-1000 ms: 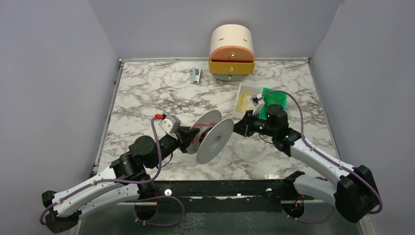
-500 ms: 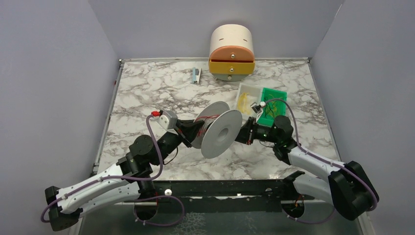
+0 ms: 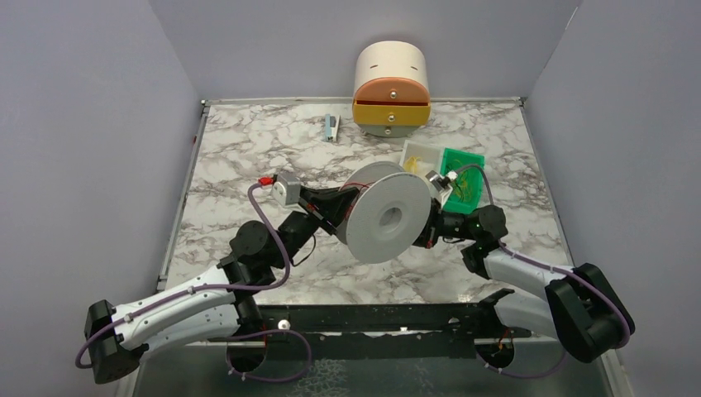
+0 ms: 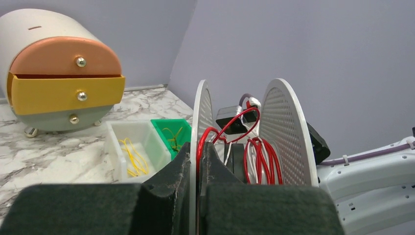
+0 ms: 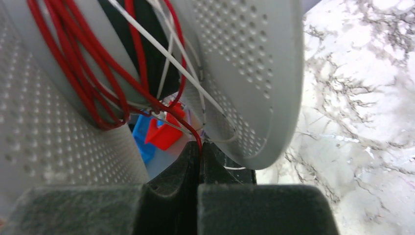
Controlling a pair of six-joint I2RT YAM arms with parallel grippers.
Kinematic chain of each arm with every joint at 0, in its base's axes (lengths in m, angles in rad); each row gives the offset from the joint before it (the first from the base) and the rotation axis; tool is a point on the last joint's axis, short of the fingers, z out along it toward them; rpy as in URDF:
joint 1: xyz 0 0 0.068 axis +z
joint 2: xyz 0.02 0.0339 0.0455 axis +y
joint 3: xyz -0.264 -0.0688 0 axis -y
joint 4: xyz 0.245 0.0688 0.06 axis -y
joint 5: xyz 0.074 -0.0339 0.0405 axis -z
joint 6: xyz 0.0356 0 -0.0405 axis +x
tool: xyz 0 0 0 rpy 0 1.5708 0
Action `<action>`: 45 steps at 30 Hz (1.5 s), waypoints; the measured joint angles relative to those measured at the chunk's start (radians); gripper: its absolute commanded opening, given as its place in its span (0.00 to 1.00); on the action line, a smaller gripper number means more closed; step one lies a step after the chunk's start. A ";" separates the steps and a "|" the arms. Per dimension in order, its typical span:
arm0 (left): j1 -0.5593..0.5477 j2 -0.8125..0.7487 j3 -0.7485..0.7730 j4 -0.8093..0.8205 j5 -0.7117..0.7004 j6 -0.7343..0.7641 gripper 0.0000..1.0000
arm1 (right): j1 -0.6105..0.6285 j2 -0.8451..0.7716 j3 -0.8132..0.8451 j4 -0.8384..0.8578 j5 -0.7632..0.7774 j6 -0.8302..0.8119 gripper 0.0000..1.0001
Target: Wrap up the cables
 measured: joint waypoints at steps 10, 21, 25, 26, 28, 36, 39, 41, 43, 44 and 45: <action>0.228 0.104 -0.002 0.089 0.191 -0.235 0.00 | -0.005 0.031 0.026 0.123 -0.005 0.158 0.01; 0.400 0.234 -0.035 0.193 0.315 -0.436 0.00 | -0.010 0.145 0.101 0.112 0.068 0.190 0.01; 0.459 0.300 -0.055 0.225 0.372 -0.529 0.00 | -0.009 0.187 0.124 0.068 0.091 0.191 0.01; 0.470 0.310 -0.063 0.227 0.379 -0.547 0.00 | -0.008 0.200 0.126 0.054 0.101 0.190 0.01; 0.486 0.322 -0.076 0.229 0.389 -0.570 0.00 | -0.005 0.224 0.127 0.032 0.125 0.190 0.01; 0.554 0.394 -0.142 0.235 0.409 -0.632 0.00 | 0.026 0.331 0.142 -0.069 0.237 0.180 0.01; 0.580 0.438 -0.171 0.237 0.419 -0.651 0.00 | 0.044 0.381 0.143 -0.094 0.273 0.186 0.01; 0.594 0.465 -0.188 0.238 0.422 -0.657 0.00 | 0.055 0.417 0.143 -0.105 0.295 0.195 0.01; 0.605 0.495 -0.203 0.243 0.425 -0.664 0.00 | 0.065 0.451 0.143 -0.109 0.314 0.207 0.01; 0.610 0.509 -0.208 0.245 0.428 -0.668 0.00 | 0.069 0.466 0.143 -0.111 0.324 0.211 0.01; 0.614 0.521 -0.209 0.246 0.431 -0.669 0.00 | 0.072 0.479 0.143 -0.112 0.333 0.216 0.01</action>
